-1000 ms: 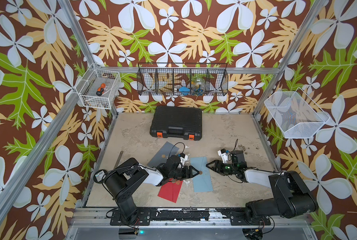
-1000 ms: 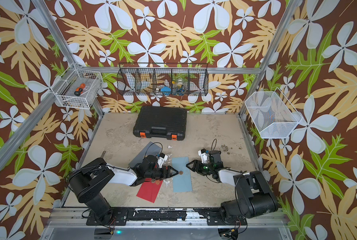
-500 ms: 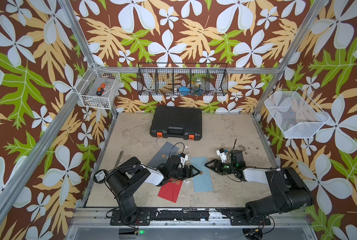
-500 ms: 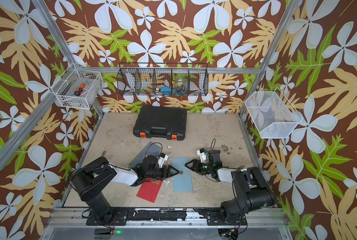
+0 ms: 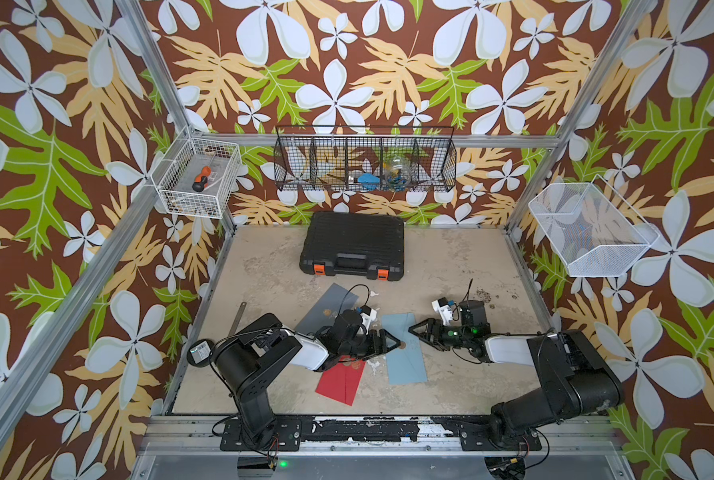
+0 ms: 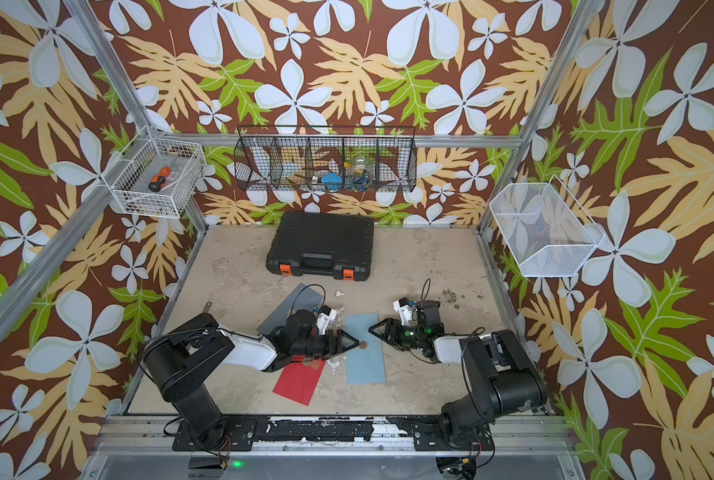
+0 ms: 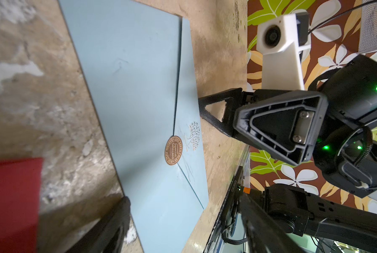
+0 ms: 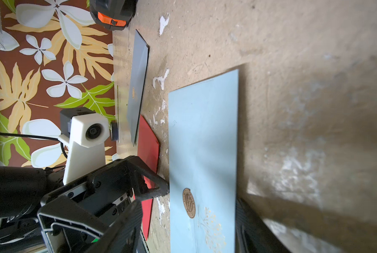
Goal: Open the envelope
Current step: Pick up the envelope from the center of the board.
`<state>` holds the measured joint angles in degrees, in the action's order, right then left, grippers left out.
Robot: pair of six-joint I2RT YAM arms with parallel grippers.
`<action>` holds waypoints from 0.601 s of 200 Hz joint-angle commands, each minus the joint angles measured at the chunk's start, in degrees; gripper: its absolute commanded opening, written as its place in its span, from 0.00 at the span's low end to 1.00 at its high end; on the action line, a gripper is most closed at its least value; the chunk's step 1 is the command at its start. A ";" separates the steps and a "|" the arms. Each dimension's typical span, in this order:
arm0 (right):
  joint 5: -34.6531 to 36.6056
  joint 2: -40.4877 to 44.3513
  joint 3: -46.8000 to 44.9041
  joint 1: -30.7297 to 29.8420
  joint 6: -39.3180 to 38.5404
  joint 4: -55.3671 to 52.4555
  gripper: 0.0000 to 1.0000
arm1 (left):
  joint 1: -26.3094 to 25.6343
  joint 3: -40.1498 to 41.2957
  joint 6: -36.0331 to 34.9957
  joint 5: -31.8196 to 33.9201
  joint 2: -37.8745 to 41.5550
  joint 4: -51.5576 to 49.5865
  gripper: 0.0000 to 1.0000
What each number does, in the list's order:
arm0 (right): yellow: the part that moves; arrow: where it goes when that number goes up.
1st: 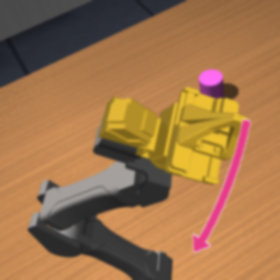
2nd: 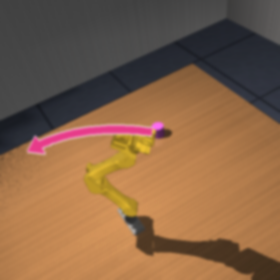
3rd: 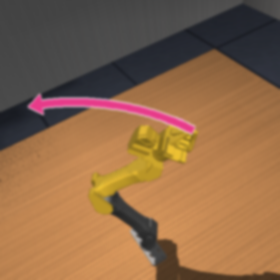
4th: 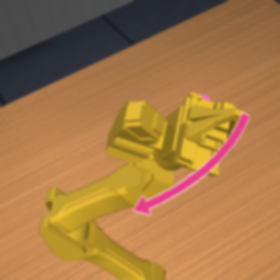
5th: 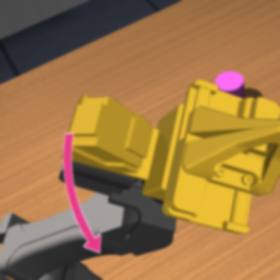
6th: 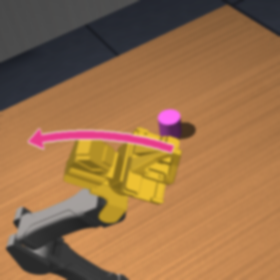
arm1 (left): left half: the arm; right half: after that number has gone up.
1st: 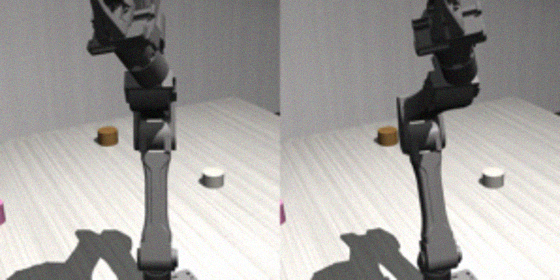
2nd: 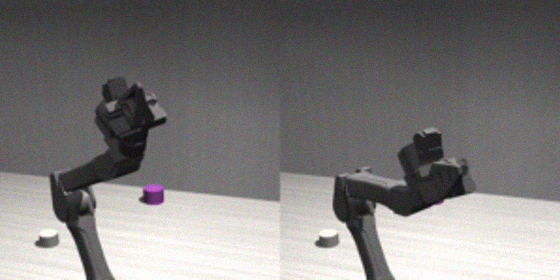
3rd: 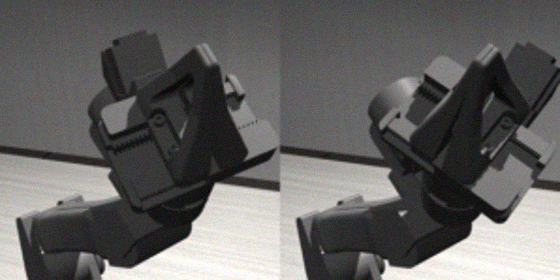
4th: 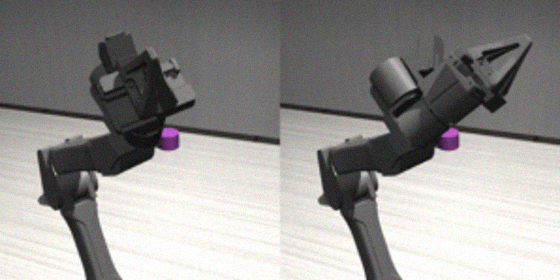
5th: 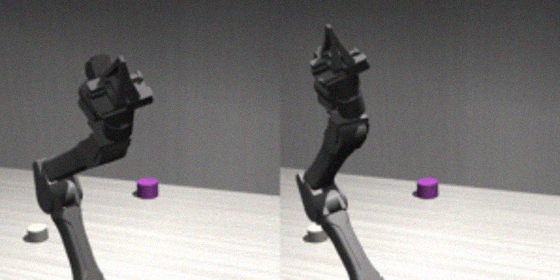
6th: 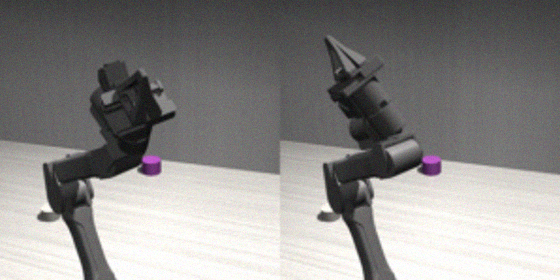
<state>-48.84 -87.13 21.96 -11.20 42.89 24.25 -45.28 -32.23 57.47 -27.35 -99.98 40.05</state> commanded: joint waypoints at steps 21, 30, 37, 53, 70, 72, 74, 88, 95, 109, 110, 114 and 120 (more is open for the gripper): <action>-1.08 2.42 -0.45 -0.05 3.55 0.13 0.68 | -0.06 -0.07 -0.34 0.68 -0.13 -3.41 0.81; -1.13 2.96 -0.21 0.03 3.23 -0.27 0.68 | -0.05 0.06 -0.34 0.97 0.04 -3.45 0.81; -0.77 3.17 -0.01 -0.01 2.87 -0.74 0.68 | -0.07 0.07 -0.43 1.14 0.29 -3.51 0.81; -0.02 3.11 0.19 0.04 2.59 -1.57 0.67 | -0.05 0.06 -0.45 1.24 0.40 -3.49 0.81; -0.29 2.29 0.34 0.04 2.08 -1.60 0.67 | -0.06 0.14 -0.56 0.68 0.18 -3.60 0.81; -0.25 2.20 0.47 0.08 1.99 -1.76 0.67 | -0.05 0.21 -0.53 0.65 0.22 -3.65 0.81; -0.21 2.11 0.57 0.05 1.83 -1.99 0.67 | -0.02 0.30 -0.52 0.68 0.29 -3.60 0.81; 0.42 1.79 0.68 0.04 1.40 -2.65 0.68 | -0.04 0.67 -0.43 1.32 0.74 -3.87 0.81; 1.33 1.72 0.46 0.04 1.41 -2.61 0.68 | -0.04 0.52 -0.67 1.49 1.01 -4.27 0.81; 2.21 1.21 0.24 0.06 1.16 -3.18 0.68 | -0.07 0.07 -1.13 1.78 1.20 -4.99 0.82; 2.19 1.19 0.22 0.05 1.15 -3.12 0.68 | -0.07 0.06 -1.13 1.73 1.20 -5.03 0.82; 2.09 1.03 0.07 0.04 1.18 -2.93 0.68 | -0.05 0.06 -1.13 1.74 1.20 -4.99 0.82; 2.00 0.71 -0.12 0.06 1.23 -2.74 0.69 | -0.07 0.06 -1.05 1.88 1.11 -5.05 0.82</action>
<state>-47.97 -85.65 22.22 -11.16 44.77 21.76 -45.32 -31.99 57.21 -26.87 -98.91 38.70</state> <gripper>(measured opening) 0.682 0.818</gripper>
